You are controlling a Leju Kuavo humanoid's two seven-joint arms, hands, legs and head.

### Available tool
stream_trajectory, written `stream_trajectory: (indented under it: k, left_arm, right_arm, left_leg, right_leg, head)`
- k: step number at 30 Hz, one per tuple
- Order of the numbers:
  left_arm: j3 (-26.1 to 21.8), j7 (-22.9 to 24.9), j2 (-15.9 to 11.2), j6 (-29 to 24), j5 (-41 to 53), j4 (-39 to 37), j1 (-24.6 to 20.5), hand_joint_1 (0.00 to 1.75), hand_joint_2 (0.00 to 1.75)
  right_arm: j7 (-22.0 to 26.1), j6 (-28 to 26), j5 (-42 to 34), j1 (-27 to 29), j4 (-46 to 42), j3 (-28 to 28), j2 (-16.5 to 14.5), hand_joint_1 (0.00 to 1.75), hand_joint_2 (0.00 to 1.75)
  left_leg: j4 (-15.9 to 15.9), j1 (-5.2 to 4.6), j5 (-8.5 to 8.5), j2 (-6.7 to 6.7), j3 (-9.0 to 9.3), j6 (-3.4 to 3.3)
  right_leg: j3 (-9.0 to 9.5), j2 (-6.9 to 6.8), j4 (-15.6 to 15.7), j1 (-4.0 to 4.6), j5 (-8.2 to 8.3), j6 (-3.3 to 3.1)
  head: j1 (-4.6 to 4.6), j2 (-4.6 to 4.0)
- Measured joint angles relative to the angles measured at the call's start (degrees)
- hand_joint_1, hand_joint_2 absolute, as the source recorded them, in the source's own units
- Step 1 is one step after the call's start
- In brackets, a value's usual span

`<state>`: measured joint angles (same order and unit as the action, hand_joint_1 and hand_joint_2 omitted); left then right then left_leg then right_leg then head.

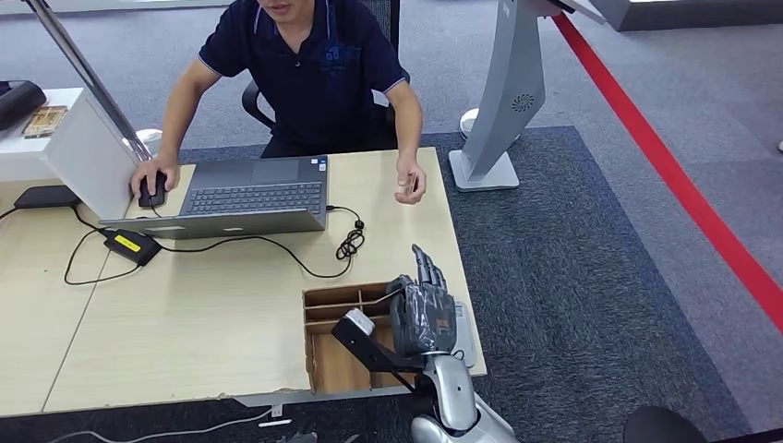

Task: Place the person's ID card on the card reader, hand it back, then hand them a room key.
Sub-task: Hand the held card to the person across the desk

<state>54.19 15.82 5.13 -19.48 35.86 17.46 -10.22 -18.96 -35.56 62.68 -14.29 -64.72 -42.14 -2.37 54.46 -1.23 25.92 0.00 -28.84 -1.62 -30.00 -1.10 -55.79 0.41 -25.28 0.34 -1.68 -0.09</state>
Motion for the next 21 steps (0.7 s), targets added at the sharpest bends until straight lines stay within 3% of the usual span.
stream_trajectory:
  k: [21]
  left_arm:
    - [-1.1, 0.0, 0.1, -2.7, 0.7, 0.0, 0.9, 0.00, 0.00]
  right_arm:
    - [-2.7, -1.2, 5.2, 5.6, -19.8, 7.1, 4.4, 1.75, 1.75]
  left_leg:
    - [0.0, 0.00, 0.00, 0.00, 0.01, 0.00]
  right_leg:
    - [0.00, 0.00, 0.0, 0.00, 0.00, 0.00]
  head:
    - [0.00, 0.00]
